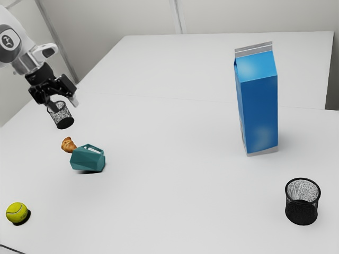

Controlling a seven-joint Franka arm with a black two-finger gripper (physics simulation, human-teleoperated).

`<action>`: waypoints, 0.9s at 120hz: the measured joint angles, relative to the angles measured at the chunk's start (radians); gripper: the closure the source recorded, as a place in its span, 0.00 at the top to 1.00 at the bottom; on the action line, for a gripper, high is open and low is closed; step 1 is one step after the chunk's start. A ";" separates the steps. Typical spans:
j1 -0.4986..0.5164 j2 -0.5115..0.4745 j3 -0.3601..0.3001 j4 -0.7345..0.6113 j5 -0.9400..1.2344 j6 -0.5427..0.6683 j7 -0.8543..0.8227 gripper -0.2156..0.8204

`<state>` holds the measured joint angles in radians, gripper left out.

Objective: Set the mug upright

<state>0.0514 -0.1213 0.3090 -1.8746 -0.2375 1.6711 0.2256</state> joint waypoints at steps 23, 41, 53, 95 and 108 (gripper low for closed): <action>0.003 0.017 0.136 -0.078 -0.138 -0.016 0.104 0.79; 0.010 0.069 0.220 -0.102 -0.230 -0.019 0.208 0.79; 0.056 0.136 0.236 -0.089 -0.291 -0.016 0.282 0.79; 0.048 0.310 0.237 -0.069 -0.455 0.043 0.485 0.79; 0.066 0.346 0.236 -0.070 -0.484 0.058 0.534 0.79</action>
<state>0.1178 0.2244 0.5455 -1.9450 -0.7212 1.7287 0.7600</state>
